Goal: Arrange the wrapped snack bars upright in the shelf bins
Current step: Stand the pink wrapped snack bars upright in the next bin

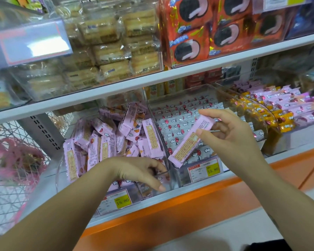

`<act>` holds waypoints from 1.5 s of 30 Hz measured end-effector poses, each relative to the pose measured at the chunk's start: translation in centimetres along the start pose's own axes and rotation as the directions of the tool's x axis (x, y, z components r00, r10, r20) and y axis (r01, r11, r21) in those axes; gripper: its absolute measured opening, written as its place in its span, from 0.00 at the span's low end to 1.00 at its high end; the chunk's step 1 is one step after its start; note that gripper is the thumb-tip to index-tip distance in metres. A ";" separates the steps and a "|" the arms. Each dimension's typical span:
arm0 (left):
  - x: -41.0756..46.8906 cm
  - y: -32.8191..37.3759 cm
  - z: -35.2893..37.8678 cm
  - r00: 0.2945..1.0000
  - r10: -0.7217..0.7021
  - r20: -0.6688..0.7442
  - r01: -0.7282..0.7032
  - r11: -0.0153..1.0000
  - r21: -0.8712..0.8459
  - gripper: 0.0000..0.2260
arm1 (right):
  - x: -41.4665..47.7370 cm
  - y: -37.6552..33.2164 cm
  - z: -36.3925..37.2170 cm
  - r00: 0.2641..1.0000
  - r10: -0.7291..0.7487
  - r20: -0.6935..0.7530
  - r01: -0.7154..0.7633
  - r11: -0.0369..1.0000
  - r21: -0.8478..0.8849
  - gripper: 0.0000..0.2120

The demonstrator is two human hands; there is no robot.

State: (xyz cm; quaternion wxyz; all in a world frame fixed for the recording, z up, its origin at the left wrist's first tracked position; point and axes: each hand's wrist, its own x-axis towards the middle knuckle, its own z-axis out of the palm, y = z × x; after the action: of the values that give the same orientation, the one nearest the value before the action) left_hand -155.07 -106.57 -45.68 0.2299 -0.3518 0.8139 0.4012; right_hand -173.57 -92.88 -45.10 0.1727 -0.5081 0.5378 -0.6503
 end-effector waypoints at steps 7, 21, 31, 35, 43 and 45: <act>-0.5 0.8 -0.1 0.999 -0.022 0.029 0.022 1.000 -0.009 0.27 | -0.2 0.0 0.1 1.000 -0.010 0.010 0.010 1.000 -0.012 0.19; -2.7 -0.4 -0.2 0.970 0.151 -0.189 -0.179 0.974 -0.141 0.20 | -0.1 0.3 0.2 0.999 -0.042 0.021 0.042 0.998 -0.044 0.20; -1.2 0.0 1.0 0.760 0.111 -0.640 -0.302 0.933 -0.197 0.22 | -0.1 0.4 0.4 0.999 -0.029 0.022 0.030 0.999 -0.038 0.19; 0.4 0.3 1.3 0.617 0.129 -0.776 -0.141 0.989 0.053 0.20 | 0.0 0.4 0.4 1.000 -0.015 0.027 0.017 0.998 -0.056 0.19; 1.1 0.5 0.5 0.496 0.118 -0.860 -0.022 0.992 0.123 0.18 | -0.1 0.2 0.2 1.000 -0.015 0.025 0.016 0.999 -0.047 0.20; 1.0 0.5 0.8 0.489 0.137 -0.861 0.015 0.986 0.165 0.18 | -0.2 0.2 0.2 0.999 -0.017 0.028 0.019 0.998 -0.061 0.19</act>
State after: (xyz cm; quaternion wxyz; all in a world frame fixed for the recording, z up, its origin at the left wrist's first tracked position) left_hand -156.04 -106.13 -46.53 -0.2004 -0.4586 0.8582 0.1143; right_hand -173.39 -92.91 -45.35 0.1583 -0.5268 0.5506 -0.6279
